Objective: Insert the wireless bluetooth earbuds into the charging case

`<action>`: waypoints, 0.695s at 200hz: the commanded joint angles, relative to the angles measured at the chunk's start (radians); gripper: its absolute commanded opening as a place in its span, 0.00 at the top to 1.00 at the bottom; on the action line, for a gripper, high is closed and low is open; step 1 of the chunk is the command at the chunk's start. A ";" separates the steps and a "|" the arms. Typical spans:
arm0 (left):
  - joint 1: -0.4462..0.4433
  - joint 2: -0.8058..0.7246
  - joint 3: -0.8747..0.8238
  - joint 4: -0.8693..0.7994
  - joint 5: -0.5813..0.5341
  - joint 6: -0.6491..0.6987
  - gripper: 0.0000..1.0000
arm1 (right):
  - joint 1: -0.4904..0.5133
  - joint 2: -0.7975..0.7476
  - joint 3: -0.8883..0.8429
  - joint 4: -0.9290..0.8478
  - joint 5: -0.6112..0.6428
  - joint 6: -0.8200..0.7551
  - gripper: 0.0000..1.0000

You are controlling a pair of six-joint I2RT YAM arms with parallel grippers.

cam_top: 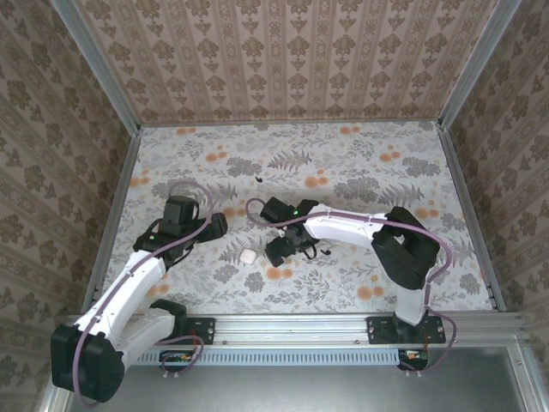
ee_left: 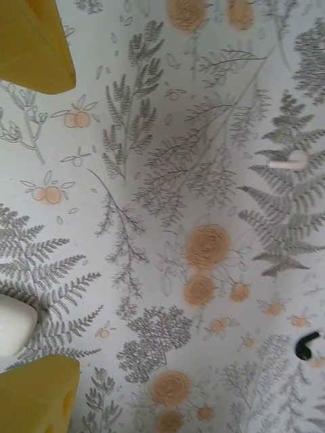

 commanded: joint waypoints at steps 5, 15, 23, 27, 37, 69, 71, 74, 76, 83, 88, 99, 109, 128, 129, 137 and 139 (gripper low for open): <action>0.008 0.013 -0.004 -0.007 0.020 -0.036 0.00 | -0.001 0.044 0.063 -0.066 0.036 -0.028 0.04; 0.009 0.024 0.001 -0.008 0.022 -0.032 0.00 | -0.002 0.060 0.076 -0.069 0.033 -0.032 0.06; 0.010 0.033 0.005 -0.010 0.021 -0.031 0.00 | -0.002 0.075 0.083 -0.069 0.031 -0.031 0.08; 0.010 0.036 0.006 -0.010 0.022 -0.029 0.00 | -0.004 0.081 0.087 -0.066 0.029 -0.030 0.08; 0.011 0.045 0.009 -0.008 0.026 -0.029 0.00 | -0.007 0.095 0.091 -0.058 0.028 -0.023 0.11; 0.010 0.064 0.015 0.007 0.050 -0.029 0.00 | -0.023 0.129 0.109 -0.037 -0.007 0.001 0.17; 0.010 0.065 0.016 0.009 0.052 -0.029 0.00 | -0.024 0.130 0.111 -0.036 -0.009 0.002 0.18; 0.010 0.065 0.016 0.009 0.055 -0.029 0.00 | -0.027 0.133 0.112 -0.033 -0.013 0.005 0.19; 0.009 0.065 0.016 0.011 0.058 -0.029 0.00 | -0.028 0.133 0.112 -0.032 -0.016 0.008 0.19; 0.009 0.067 0.016 0.017 0.070 -0.027 0.00 | -0.033 0.141 0.111 -0.025 -0.029 0.014 0.21; 0.010 0.067 0.014 0.021 0.081 -0.025 0.00 | -0.039 0.145 0.112 -0.021 -0.040 0.017 0.24; 0.009 0.067 0.013 0.034 0.099 -0.023 0.00 | -0.051 0.157 0.111 -0.017 -0.064 0.028 0.28; 0.009 0.068 0.011 0.041 0.115 -0.018 0.00 | -0.059 0.166 0.112 -0.014 -0.080 0.037 0.32; 0.006 0.068 0.020 0.044 0.138 0.006 0.00 | -0.067 0.175 0.106 -0.010 -0.105 0.048 0.38; 0.006 0.067 0.021 0.044 0.139 0.007 0.00 | -0.068 0.176 0.105 -0.010 -0.106 0.048 0.39; 0.002 0.069 0.026 0.042 0.145 0.019 0.00 | -0.070 0.175 0.105 -0.007 -0.113 0.051 0.42; 0.002 0.069 0.027 0.042 0.146 0.022 0.00 | -0.070 0.174 0.104 -0.006 -0.115 0.052 0.43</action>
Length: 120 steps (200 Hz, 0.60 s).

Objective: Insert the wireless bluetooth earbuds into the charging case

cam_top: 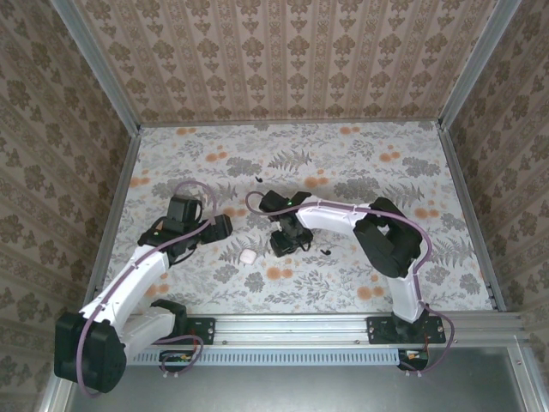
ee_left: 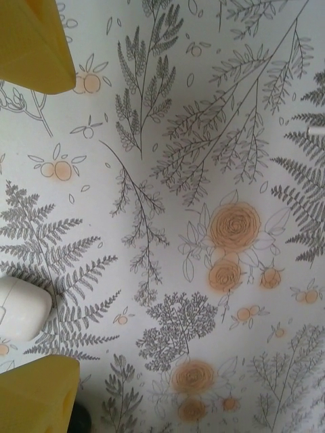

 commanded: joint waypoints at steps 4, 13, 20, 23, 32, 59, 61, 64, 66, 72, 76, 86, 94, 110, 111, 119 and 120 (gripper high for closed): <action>-0.005 0.002 0.030 0.013 0.051 0.036 0.00 | -0.009 0.040 0.005 0.024 -0.068 0.022 0.45; -0.009 0.001 0.036 0.012 0.050 0.045 0.00 | -0.012 0.036 0.004 0.026 -0.079 0.027 0.48; -0.012 0.000 0.038 0.014 0.051 0.049 0.00 | -0.015 0.030 0.002 0.028 -0.088 0.033 0.50; -0.014 0.000 0.038 0.017 0.051 0.051 0.00 | -0.016 0.027 0.000 0.030 -0.095 0.036 0.51; -0.016 -0.007 0.037 0.033 0.053 0.057 0.00 | -0.023 0.016 -0.004 0.037 -0.110 0.050 0.53; -0.051 -0.049 0.011 0.124 0.072 0.100 0.00 | -0.058 -0.046 -0.022 0.055 -0.164 0.123 0.54; -0.055 -0.054 0.009 0.132 0.072 0.104 0.00 | -0.062 -0.054 -0.022 0.056 -0.169 0.131 0.55; -0.062 -0.061 0.005 0.145 0.074 0.110 0.00 | -0.067 -0.063 -0.024 0.058 -0.175 0.142 0.55; -0.066 -0.066 0.004 0.153 0.076 0.115 0.00 | -0.069 -0.071 -0.025 0.059 -0.179 0.150 0.55; -0.080 -0.079 0.001 0.177 0.075 0.130 0.00 | -0.080 -0.095 -0.029 0.064 -0.190 0.171 0.55; -0.090 -0.087 -0.001 0.194 0.074 0.141 0.00 | -0.088 -0.114 -0.032 0.069 -0.198 0.190 0.55; -0.103 -0.104 -0.001 0.240 0.072 0.171 0.00 | -0.109 -0.163 -0.034 0.085 -0.220 0.235 0.55; -0.148 -0.110 0.002 0.277 0.068 0.192 0.00 | -0.125 -0.203 -0.038 0.105 -0.241 0.271 0.55; -0.191 -0.109 0.013 0.372 0.057 0.224 0.01 | -0.160 -0.285 -0.049 0.161 -0.275 0.349 0.55; -0.194 -0.108 0.014 0.379 0.057 0.226 0.01 | -0.163 -0.289 -0.049 0.164 -0.277 0.353 0.55; -0.222 -0.104 0.018 0.431 0.051 0.245 0.02 | -0.179 -0.325 -0.054 0.192 -0.290 0.392 0.55; -0.227 -0.102 0.019 0.439 0.050 0.247 0.02 | -0.182 -0.330 -0.054 0.195 -0.292 0.397 0.55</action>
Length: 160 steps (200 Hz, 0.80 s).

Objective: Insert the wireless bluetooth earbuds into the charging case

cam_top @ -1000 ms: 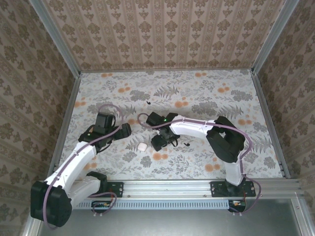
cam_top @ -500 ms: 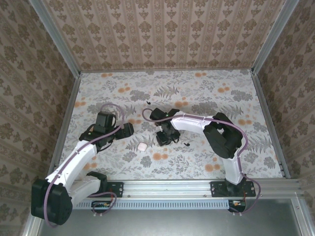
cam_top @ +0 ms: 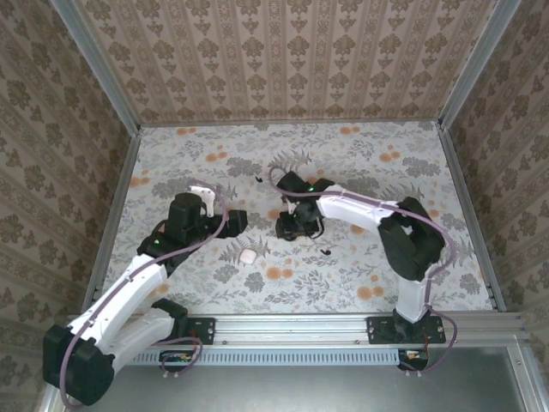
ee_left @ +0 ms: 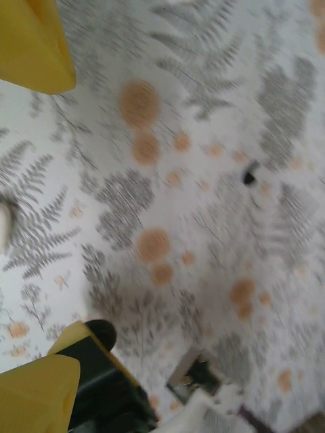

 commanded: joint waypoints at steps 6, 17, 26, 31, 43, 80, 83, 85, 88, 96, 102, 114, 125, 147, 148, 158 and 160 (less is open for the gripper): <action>-0.081 0.006 0.016 0.233 -0.016 0.110 0.03 | -0.057 -0.173 -0.011 0.120 -0.094 0.189 0.55; -0.131 0.024 0.025 0.293 -0.055 0.135 0.04 | -0.078 -0.219 -0.023 0.181 -0.110 0.249 0.55; -0.166 0.038 0.032 0.346 -0.073 0.149 0.05 | -0.094 -0.258 -0.043 0.228 -0.120 0.303 0.54; -0.184 0.047 0.036 0.372 -0.081 0.154 0.05 | -0.102 -0.273 -0.054 0.256 -0.126 0.333 0.54; -0.226 0.067 0.036 0.441 -0.100 0.155 0.06 | -0.116 -0.320 -0.086 0.317 -0.136 0.401 0.54; -0.329 0.174 0.064 0.603 -0.108 0.154 0.10 | -0.134 -0.406 -0.134 0.398 -0.151 0.536 0.53; -0.337 0.182 0.067 0.612 -0.105 0.153 0.10 | -0.134 -0.410 -0.136 0.407 -0.154 0.544 0.52; -0.341 0.188 0.068 0.621 -0.103 0.152 0.11 | -0.134 -0.413 -0.138 0.412 -0.155 0.550 0.52; -0.346 0.201 0.071 0.634 -0.101 0.149 0.11 | -0.134 -0.416 -0.139 0.419 -0.158 0.559 0.52; -0.352 0.228 0.077 0.670 -0.088 0.136 0.12 | -0.134 -0.422 -0.144 0.436 -0.164 0.581 0.52; -0.354 0.247 0.082 0.698 -0.079 0.126 0.13 | -0.134 -0.422 -0.145 0.448 -0.168 0.594 0.52; -0.354 0.277 0.094 0.734 -0.078 0.097 0.15 | -0.133 -0.445 -0.145 0.460 -0.174 0.612 0.52; -0.353 0.297 0.104 0.752 -0.090 0.075 0.16 | -0.133 -0.463 -0.145 0.463 -0.178 0.621 0.52; -0.348 0.322 0.125 0.755 -0.109 0.054 0.19 | -0.134 -0.484 -0.145 0.465 -0.179 0.636 0.52; -0.347 0.323 0.125 0.755 -0.110 0.053 0.19 | -0.134 -0.486 -0.146 0.466 -0.178 0.636 0.52; -0.336 0.329 0.127 0.755 -0.114 0.037 0.20 | -0.134 -0.494 -0.149 0.469 -0.180 0.642 0.52; -0.334 0.330 0.127 0.756 -0.114 0.035 0.21 | -0.134 -0.496 -0.150 0.469 -0.179 0.643 0.52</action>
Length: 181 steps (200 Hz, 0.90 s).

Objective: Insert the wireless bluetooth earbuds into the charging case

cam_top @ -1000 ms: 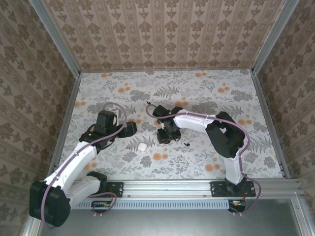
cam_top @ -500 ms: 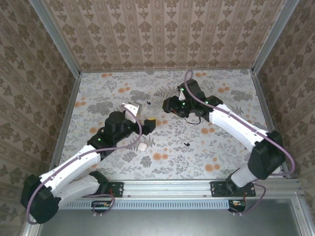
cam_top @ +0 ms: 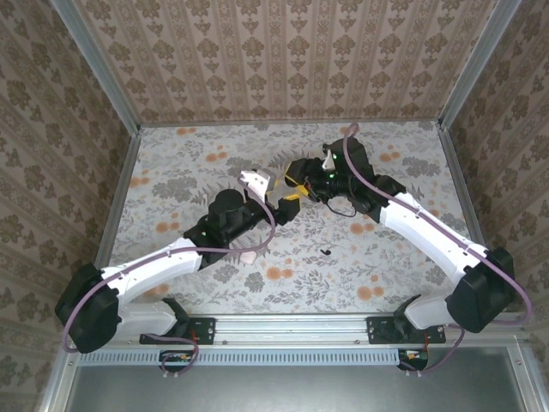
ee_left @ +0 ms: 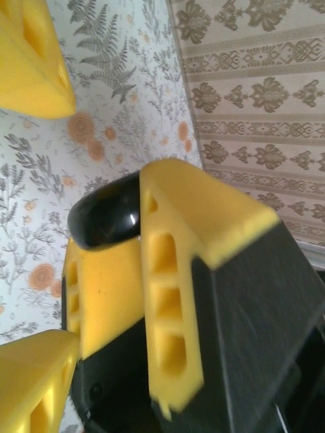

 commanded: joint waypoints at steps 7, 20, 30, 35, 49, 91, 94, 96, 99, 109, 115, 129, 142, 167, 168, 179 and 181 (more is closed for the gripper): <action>0.028 0.012 0.034 0.081 -0.020 -0.069 0.22 | -0.002 -0.053 -0.012 0.039 -0.026 0.061 0.51; 0.047 0.015 0.017 0.120 -0.014 -0.106 0.26 | -0.002 -0.060 -0.016 0.039 -0.026 0.063 0.51; 0.061 0.018 -0.002 0.155 -0.002 -0.128 0.28 | -0.002 -0.061 -0.017 0.036 -0.027 0.062 0.51; 0.068 0.019 -0.007 0.170 0.003 -0.137 0.29 | -0.002 -0.061 -0.019 0.036 -0.029 0.063 0.51; 0.077 0.022 -0.008 0.186 0.021 -0.147 0.30 | -0.002 -0.060 -0.025 0.040 -0.034 0.067 0.51; 0.083 0.045 0.011 0.189 0.062 -0.155 0.34 | -0.002 -0.057 -0.030 0.055 -0.044 0.081 0.51; 0.082 0.047 0.012 0.192 0.064 -0.155 0.34 | -0.002 -0.057 -0.029 0.055 -0.045 0.081 0.51; 0.083 0.049 0.011 0.194 0.065 -0.155 0.34 | -0.002 -0.058 -0.028 0.054 -0.046 0.081 0.51; 0.083 0.051 0.013 0.197 0.066 -0.156 0.35 | -0.002 -0.058 -0.028 0.055 -0.046 0.081 0.51; 0.084 0.057 0.016 0.200 0.069 -0.157 0.38 | -0.002 -0.058 -0.029 0.053 -0.047 0.082 0.51; 0.084 0.061 0.019 0.201 0.070 -0.160 0.39 | -0.002 -0.060 -0.030 0.053 -0.049 0.082 0.51; 0.088 0.067 0.024 0.207 0.081 -0.161 0.44 | -0.002 -0.064 -0.033 0.051 -0.049 0.083 0.51; 0.090 0.071 0.031 0.210 0.089 -0.161 0.49 | -0.002 -0.067 -0.035 0.050 -0.049 0.081 0.51; 0.099 0.067 0.038 0.215 0.109 -0.162 0.60 | -0.002 -0.070 -0.045 0.051 -0.053 0.076 0.51; 0.099 0.067 0.038 0.215 0.110 -0.162 0.60 | -0.002 -0.070 -0.045 0.051 -0.053 0.076 0.50; 0.103 0.062 0.038 0.214 0.123 -0.163 0.65 | -0.002 -0.072 -0.050 0.055 -0.053 0.075 0.50; 0.104 0.062 0.038 0.214 0.126 -0.162 0.66 | -0.002 -0.072 -0.051 0.056 -0.054 0.074 0.50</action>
